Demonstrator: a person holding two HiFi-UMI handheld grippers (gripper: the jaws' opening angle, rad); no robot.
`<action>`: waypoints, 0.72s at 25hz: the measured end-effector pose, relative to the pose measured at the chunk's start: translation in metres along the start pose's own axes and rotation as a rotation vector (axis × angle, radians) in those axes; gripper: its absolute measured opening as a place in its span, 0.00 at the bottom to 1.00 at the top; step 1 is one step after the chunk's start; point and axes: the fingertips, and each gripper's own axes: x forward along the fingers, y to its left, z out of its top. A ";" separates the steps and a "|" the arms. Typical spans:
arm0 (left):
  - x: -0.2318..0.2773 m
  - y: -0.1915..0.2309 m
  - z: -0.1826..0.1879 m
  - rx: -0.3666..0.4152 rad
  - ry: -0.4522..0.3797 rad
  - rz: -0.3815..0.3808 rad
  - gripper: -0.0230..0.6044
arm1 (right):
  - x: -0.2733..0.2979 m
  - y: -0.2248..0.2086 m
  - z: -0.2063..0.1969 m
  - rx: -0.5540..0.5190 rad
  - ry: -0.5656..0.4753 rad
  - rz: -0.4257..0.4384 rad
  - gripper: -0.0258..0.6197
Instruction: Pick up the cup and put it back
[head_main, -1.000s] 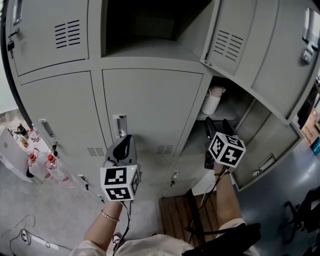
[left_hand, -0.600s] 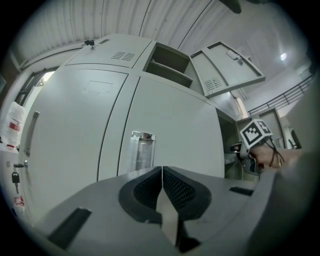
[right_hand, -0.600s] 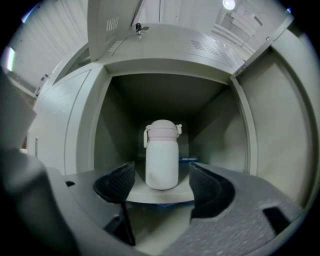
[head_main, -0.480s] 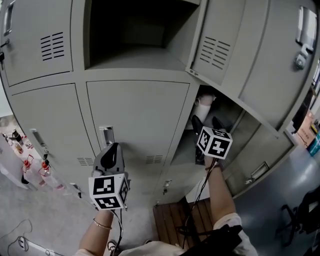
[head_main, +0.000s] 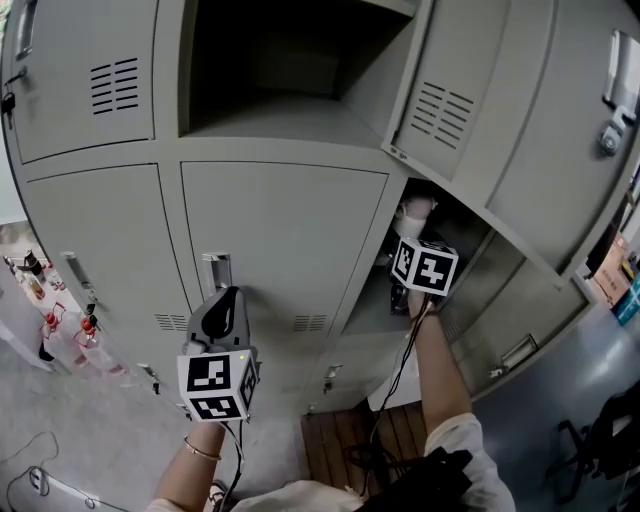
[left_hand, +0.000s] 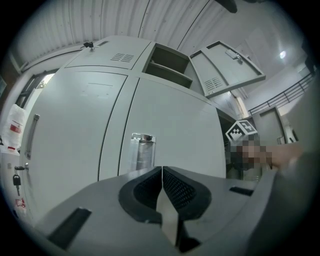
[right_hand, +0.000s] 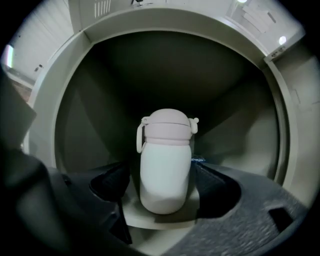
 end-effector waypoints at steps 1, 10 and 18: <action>0.000 0.001 0.000 0.001 0.001 0.001 0.05 | 0.004 0.000 -0.001 -0.002 0.010 -0.002 0.66; -0.001 0.008 0.003 0.015 0.005 -0.001 0.05 | 0.029 -0.007 -0.004 0.015 0.063 -0.020 0.66; -0.006 0.016 0.001 0.015 0.013 0.003 0.05 | 0.030 -0.008 -0.005 0.007 0.068 -0.031 0.61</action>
